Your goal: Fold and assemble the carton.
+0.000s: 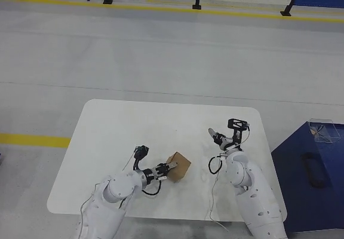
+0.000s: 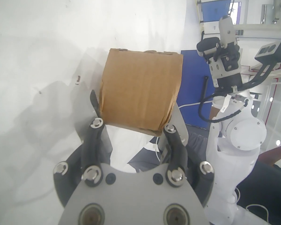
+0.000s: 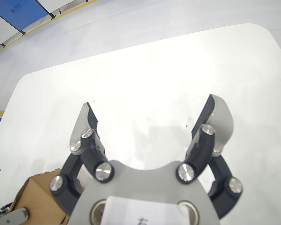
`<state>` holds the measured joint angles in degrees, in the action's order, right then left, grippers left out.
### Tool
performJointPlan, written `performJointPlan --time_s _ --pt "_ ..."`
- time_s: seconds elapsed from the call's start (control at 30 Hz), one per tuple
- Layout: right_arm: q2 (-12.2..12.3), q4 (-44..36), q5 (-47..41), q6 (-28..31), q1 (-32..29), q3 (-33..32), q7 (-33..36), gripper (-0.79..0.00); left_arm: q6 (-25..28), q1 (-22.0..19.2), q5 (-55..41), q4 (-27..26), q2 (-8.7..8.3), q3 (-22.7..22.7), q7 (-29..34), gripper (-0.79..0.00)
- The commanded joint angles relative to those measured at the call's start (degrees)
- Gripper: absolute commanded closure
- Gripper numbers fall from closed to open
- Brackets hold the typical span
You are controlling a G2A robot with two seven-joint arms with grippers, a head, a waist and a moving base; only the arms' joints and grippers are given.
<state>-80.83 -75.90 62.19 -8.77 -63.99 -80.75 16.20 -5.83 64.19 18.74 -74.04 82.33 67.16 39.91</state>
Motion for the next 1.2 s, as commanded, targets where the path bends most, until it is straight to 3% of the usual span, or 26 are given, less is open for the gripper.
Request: performJointPlan --time_s 0.0,0.1,0.23,0.3,0.4,0.43,0.53,0.7,1.17 --pt "0.0 0.0 0.0 0.0 0.0 0.0 0.0 -0.785 -1.4 0.9 1.1 -1.8 -0.35 0.8 -0.8 -0.785" --pt "0.0 0.0 0.0 0.0 0.0 0.0 0.0 -0.785 -2.0 3.5 1.9 -6.9 -0.89 3.1 -4.4 -0.785" --pt "0.0 0.0 0.0 0.0 0.0 0.0 0.0 -0.785 5.8 8.9 9.8 -15.8 -1.80 4.9 -14.6 -0.785" --pt "0.0 0.0 0.0 0.0 0.0 0.0 0.0 -0.785 10.4 11.0 16.0 -18.6 -2.15 3.5 -17.7 -0.588" --pt "0.0 0.0 0.0 0.0 0.0 0.0 0.0 -0.785 14.7 11.4 27.4 -19.9 -2.42 0.0 -21.1 -0.083" --pt "0.0 0.0 0.0 0.0 0.0 0.0 0.0 -0.785 14.8 11.2 31.7 -19.4 -2.42 -1.5 -22.2 0.000" --pt "0.0 0.0 0.0 0.0 0.0 0.0 0.0 -0.785 12.1 9.3 41.5 -16.4 -1.95 -6.4 -24.9 0.000" --pt "0.0 0.0 0.0 0.0 0.0 0.0 0.0 -0.785 8.8 5.2 43.3 -10.9 -0.77 -10.5 -26.0 0.000" --pt "0.0 0.0 0.0 0.0 0.0 0.0 0.0 -0.785 6.9 2.4 42.9 -5.7 -0.07 -11.4 -23.6 0.000"
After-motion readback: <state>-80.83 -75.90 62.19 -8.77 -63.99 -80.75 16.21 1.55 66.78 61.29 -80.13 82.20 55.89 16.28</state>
